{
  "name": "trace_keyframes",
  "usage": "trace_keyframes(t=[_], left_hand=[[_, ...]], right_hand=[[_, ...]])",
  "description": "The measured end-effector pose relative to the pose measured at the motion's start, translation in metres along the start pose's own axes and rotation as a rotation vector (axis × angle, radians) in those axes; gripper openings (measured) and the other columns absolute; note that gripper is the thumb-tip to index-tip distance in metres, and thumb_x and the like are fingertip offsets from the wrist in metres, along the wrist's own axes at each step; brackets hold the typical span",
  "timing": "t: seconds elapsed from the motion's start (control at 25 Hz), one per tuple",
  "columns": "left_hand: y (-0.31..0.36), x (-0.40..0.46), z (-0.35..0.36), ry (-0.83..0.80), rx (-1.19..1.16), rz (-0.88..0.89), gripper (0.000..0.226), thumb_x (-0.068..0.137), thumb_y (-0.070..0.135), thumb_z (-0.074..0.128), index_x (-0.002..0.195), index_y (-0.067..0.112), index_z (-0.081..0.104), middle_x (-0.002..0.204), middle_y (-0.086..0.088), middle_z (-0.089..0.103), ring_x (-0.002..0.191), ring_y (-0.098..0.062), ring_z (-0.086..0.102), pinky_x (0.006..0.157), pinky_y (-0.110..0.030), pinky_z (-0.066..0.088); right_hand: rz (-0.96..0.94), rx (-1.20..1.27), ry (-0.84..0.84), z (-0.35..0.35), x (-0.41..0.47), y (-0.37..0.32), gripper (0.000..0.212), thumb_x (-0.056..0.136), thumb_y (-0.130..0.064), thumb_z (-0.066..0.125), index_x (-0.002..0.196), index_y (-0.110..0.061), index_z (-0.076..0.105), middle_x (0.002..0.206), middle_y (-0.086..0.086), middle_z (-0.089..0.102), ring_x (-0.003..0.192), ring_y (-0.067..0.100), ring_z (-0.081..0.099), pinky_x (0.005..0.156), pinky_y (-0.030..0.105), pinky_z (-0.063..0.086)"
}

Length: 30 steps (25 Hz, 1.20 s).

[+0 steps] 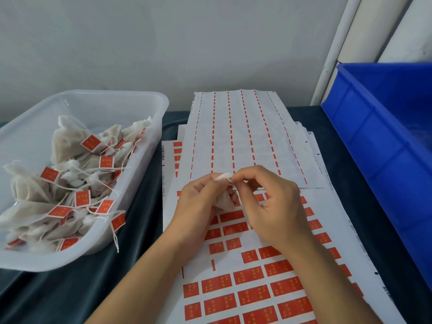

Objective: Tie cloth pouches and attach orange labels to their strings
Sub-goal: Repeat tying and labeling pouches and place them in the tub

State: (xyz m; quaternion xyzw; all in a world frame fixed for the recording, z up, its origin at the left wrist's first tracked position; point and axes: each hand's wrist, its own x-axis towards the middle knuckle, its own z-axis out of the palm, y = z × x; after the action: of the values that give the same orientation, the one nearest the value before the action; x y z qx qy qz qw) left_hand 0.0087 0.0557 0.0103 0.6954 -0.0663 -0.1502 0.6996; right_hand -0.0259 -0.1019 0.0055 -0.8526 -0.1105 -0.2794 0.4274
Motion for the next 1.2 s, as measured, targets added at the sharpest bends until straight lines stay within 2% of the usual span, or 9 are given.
trace_keyframes(t=[0.12,0.28,0.48,0.68,0.8,0.88,1.0,1.2], left_hand=[[-0.001,0.001,0.000,0.011,0.021,-0.005,0.032,0.096,0.045,0.059,0.092,0.019,0.078,0.096,-0.016,0.078,0.093,-0.035,0.077,0.093,-0.059,0.061],[-0.003,0.001,0.002,0.039,0.048,-0.014,0.030,0.095,0.047,0.058,0.091,0.025,0.078,0.096,-0.011,0.080,0.092,-0.031,0.079,0.091,-0.055,0.063],[-0.004,0.001,0.001,0.069,0.107,-0.026,0.029,0.107,0.032,0.056,0.090,0.023,0.078,0.094,-0.007,0.079,0.091,-0.029,0.078,0.090,-0.056,0.063],[-0.001,-0.001,0.007,0.079,0.158,-0.008,0.026,0.101,0.043,0.061,0.088,0.028,0.077,0.089,-0.003,0.079,0.086,-0.026,0.079,0.085,-0.054,0.065],[0.002,-0.002,0.009,0.075,0.162,0.003,0.028,0.087,0.053,0.061,0.087,0.029,0.075,0.089,-0.001,0.079,0.084,-0.024,0.079,0.083,-0.051,0.066],[0.002,-0.003,0.010,0.076,0.166,0.010,0.031,0.086,0.055,0.061,0.089,0.027,0.075,0.088,0.001,0.079,0.083,-0.023,0.079,0.083,-0.051,0.066],[0.002,-0.004,0.010,0.076,0.162,0.017,0.033,0.087,0.054,0.061,0.088,0.025,0.075,0.087,-0.002,0.079,0.083,-0.025,0.079,0.084,-0.053,0.065],[0.002,-0.002,0.005,0.058,0.065,0.014,0.028,0.091,0.040,0.061,0.076,0.018,0.072,0.088,-0.019,0.074,0.089,-0.044,0.073,0.091,-0.062,0.060]], right_hand=[[0.011,0.046,-0.022,0.000,-0.001,-0.001,0.018,0.093,-0.029,0.067,0.111,-0.026,0.069,0.103,-0.022,0.067,0.097,-0.002,0.066,0.081,0.005,0.051],[0.005,-0.026,-0.027,0.000,-0.001,0.000,0.021,0.091,-0.035,0.070,0.110,-0.026,0.070,0.101,-0.020,0.068,0.088,-0.002,0.066,0.079,0.003,0.050],[-0.081,-0.172,-0.017,-0.001,0.000,0.005,0.019,0.094,-0.035,0.067,0.105,-0.020,0.072,0.095,-0.007,0.075,0.082,0.005,0.068,0.075,0.015,0.057],[-0.033,-0.227,-0.081,0.004,-0.002,0.006,0.011,0.096,-0.033,0.064,0.104,-0.030,0.057,0.091,-0.013,0.068,0.074,0.003,0.062,0.068,0.008,0.050],[0.016,-0.213,-0.085,0.004,-0.001,0.005,0.014,0.099,-0.035,0.060,0.101,-0.035,0.046,0.084,-0.016,0.062,0.070,0.003,0.062,0.059,0.012,0.055],[0.034,-0.192,-0.085,0.005,0.000,0.004,0.011,0.101,-0.042,0.051,0.100,-0.038,0.041,0.083,-0.019,0.059,0.069,0.003,0.063,0.058,0.015,0.057],[0.048,-0.122,-0.082,0.005,0.000,0.004,0.011,0.099,-0.050,0.039,0.101,-0.039,0.040,0.081,-0.022,0.056,0.073,0.002,0.064,0.060,0.012,0.056],[0.078,-0.004,-0.064,0.005,0.000,0.003,0.010,0.099,-0.049,0.040,0.101,-0.039,0.042,0.079,-0.024,0.056,0.081,0.003,0.065,0.061,0.012,0.055]])
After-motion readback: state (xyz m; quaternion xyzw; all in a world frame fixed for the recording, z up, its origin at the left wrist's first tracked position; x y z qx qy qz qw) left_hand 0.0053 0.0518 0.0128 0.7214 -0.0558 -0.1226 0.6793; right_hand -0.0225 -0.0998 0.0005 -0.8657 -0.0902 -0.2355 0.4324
